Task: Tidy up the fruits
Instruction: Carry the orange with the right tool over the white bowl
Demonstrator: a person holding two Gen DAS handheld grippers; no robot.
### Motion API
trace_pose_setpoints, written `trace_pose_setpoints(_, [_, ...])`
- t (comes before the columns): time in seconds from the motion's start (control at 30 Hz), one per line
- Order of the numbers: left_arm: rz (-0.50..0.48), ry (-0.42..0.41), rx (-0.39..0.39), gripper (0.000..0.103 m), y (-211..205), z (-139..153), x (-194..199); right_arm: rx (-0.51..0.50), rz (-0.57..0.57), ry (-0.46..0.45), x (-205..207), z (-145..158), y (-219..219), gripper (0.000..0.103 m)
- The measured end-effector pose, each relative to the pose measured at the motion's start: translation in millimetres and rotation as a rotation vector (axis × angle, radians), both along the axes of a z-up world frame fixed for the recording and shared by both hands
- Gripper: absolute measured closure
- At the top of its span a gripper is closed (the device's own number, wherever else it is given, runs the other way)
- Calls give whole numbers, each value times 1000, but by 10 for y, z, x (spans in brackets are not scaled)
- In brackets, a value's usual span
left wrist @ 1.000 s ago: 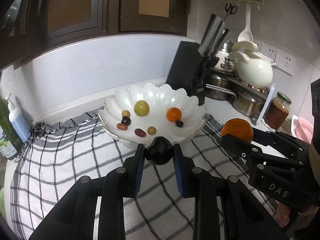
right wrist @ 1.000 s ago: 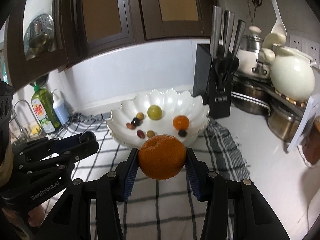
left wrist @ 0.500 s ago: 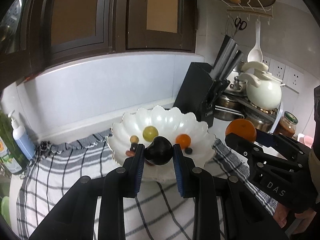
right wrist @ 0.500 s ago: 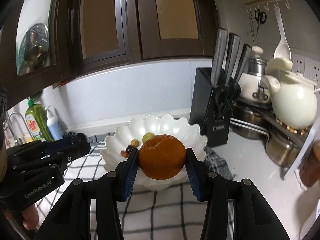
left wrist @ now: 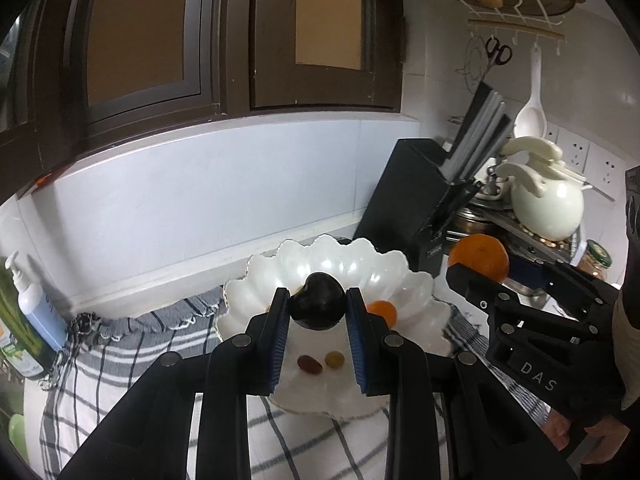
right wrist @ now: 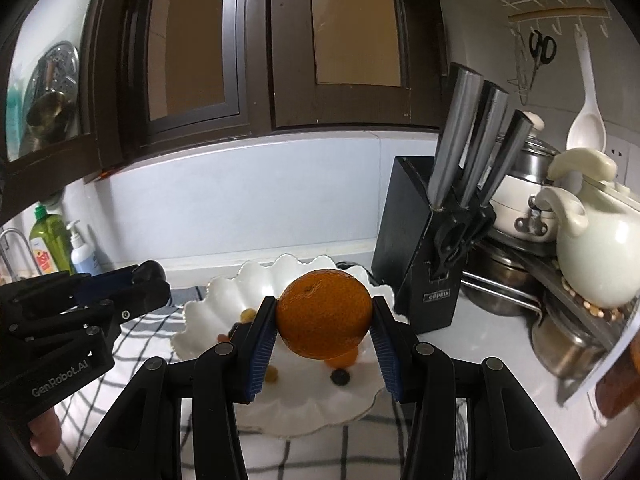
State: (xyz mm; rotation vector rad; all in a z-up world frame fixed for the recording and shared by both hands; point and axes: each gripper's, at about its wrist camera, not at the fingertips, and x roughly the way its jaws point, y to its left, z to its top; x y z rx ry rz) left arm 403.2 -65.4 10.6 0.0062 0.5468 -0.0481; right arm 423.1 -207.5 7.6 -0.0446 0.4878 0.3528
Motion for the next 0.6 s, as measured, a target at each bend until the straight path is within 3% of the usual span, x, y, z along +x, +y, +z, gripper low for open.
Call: trace_pose_setpoints(0.6, [3, 122, 7, 75, 29, -401, 807, -61, -17, 129, 848, -429, 137, 56])
